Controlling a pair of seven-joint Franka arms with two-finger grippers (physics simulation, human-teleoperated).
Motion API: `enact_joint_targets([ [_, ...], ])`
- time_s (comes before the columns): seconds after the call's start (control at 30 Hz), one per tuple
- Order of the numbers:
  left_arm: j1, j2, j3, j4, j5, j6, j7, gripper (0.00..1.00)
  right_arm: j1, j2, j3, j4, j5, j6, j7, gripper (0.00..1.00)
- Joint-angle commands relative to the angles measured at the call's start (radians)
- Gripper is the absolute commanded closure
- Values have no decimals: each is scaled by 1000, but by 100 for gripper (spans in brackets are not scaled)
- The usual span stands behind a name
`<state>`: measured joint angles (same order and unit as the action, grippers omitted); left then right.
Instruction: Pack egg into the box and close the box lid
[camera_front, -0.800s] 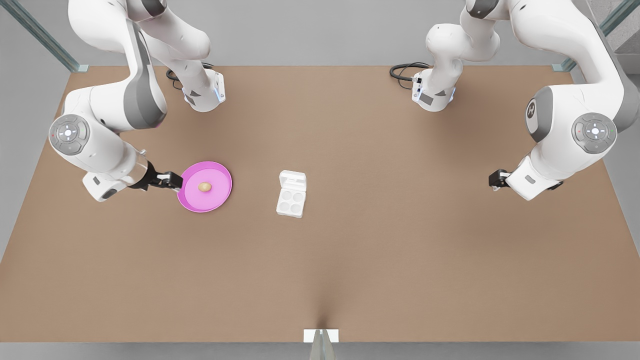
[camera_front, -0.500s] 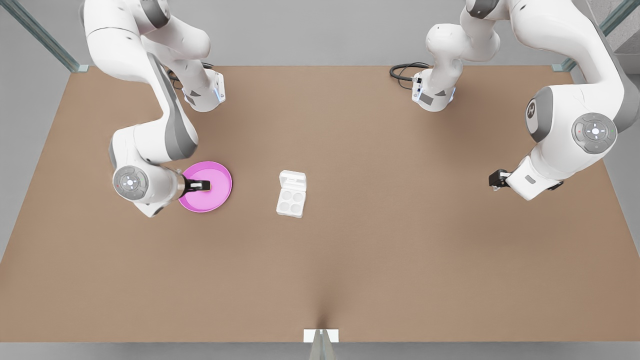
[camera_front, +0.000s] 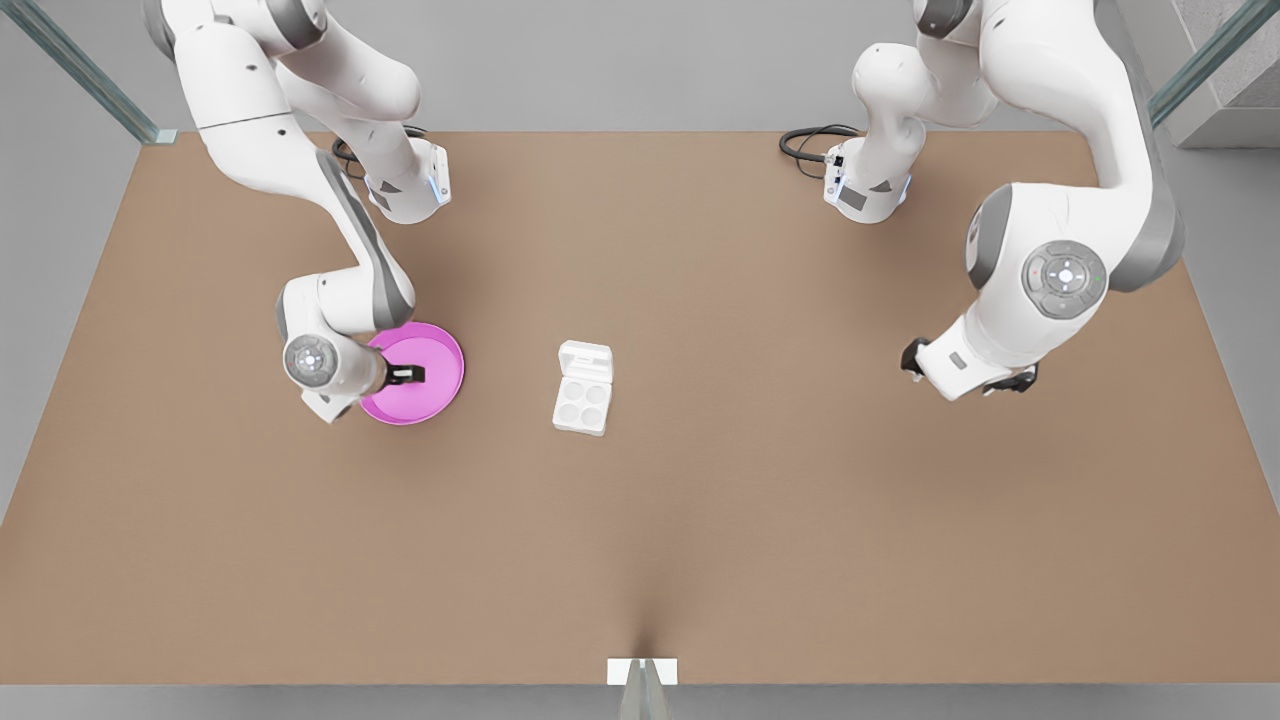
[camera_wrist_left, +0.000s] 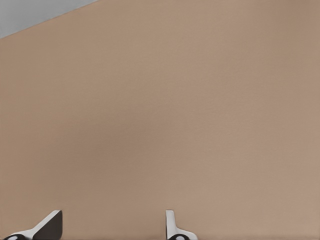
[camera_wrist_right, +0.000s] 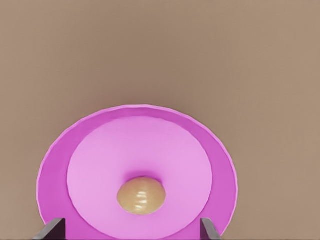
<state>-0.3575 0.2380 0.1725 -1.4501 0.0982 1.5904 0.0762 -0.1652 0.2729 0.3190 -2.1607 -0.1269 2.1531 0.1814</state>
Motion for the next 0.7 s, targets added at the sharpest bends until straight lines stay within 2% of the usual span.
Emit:
enact_joint_targets([
  [0.0,0,1,1,1,-3,3,-1,0,-5,-11,2,-44,-3,327,-103,0],
  [0.1,0,3,1,1,-3,3,-1,0,-19,-11,6,-79,-3,390,-140,0],
  [0.3,-1,4,1,1,-3,3,-1,0,-34,-5,6,-83,-3,395,-152,0],
  [0.53,2,26,2,1,-2,55,1,0,-77,-138,22,-306,0,405,-151,0],
  [0.67,2,53,2,1,-3,69,-3,0,-77,-143,20,-376,0,476,-145,0],
])
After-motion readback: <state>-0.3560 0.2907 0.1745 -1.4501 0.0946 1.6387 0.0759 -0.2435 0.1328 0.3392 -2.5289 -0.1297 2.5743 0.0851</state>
